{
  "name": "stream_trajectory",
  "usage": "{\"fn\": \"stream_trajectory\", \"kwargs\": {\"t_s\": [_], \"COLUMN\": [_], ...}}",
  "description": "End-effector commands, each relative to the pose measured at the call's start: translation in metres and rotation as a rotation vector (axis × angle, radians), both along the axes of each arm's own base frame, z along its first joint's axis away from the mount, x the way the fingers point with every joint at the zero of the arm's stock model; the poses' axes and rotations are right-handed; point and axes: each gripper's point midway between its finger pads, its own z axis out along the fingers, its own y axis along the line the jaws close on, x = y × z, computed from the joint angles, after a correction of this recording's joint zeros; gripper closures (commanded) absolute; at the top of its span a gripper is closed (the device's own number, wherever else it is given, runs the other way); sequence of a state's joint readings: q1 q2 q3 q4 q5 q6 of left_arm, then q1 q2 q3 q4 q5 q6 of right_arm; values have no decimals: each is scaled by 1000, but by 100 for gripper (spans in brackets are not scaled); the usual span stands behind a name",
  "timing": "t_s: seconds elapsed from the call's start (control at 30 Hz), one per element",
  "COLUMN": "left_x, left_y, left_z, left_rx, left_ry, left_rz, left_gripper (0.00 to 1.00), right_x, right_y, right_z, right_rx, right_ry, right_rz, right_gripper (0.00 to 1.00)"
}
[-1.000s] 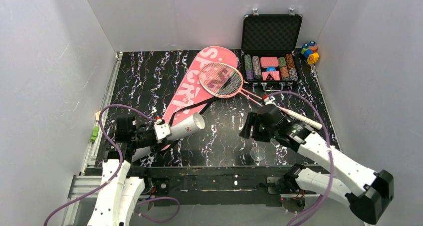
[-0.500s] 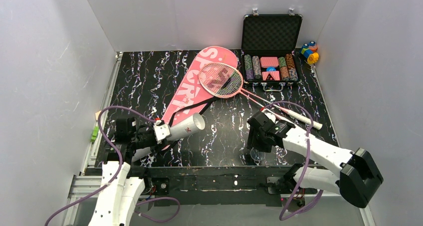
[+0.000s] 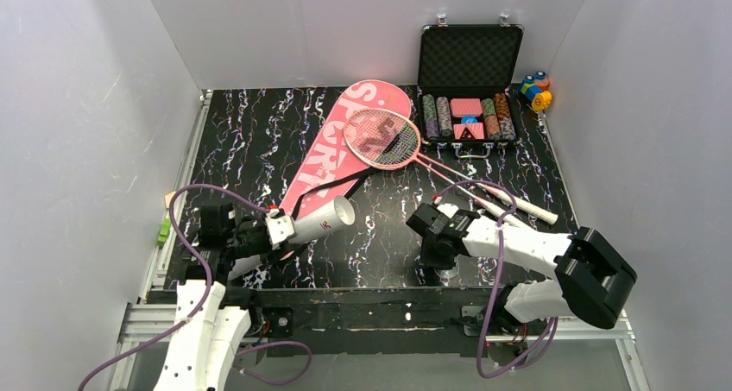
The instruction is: Pack up the badminton gear
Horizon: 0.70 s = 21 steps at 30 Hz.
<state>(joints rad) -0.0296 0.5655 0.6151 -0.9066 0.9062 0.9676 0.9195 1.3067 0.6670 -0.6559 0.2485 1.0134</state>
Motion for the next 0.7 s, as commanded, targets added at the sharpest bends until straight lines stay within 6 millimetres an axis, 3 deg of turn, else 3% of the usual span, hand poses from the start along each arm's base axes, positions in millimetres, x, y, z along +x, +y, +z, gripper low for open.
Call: {"fn": "stream_trajectory", "kwargs": {"t_s": [0.0,0.4,0.47,0.57,0.67], "left_x": [-8,-9,-9,-9,-8], "left_y": [-8,-7,-7,-7,-6], "left_z": [2,0,1,-1,-3], "left_rx": [-44,-39,-38,-35,-29], "left_ry": [3,9,7,10,8], "left_rz": [-42,-42,-43,-44,-44], "left_gripper": [94,94,94,94,94], "right_x": [8,18,20,27,31], "right_y": [4,15,18,30,61], "right_z": [-1,13,19,43,94], "right_rx": [-23,5,24,85,276], "right_ry": [-29,-70,-85,-128,-197], "right_rz": [-31,6,19,55,151], "right_gripper": [62,98,99,99,99]}}
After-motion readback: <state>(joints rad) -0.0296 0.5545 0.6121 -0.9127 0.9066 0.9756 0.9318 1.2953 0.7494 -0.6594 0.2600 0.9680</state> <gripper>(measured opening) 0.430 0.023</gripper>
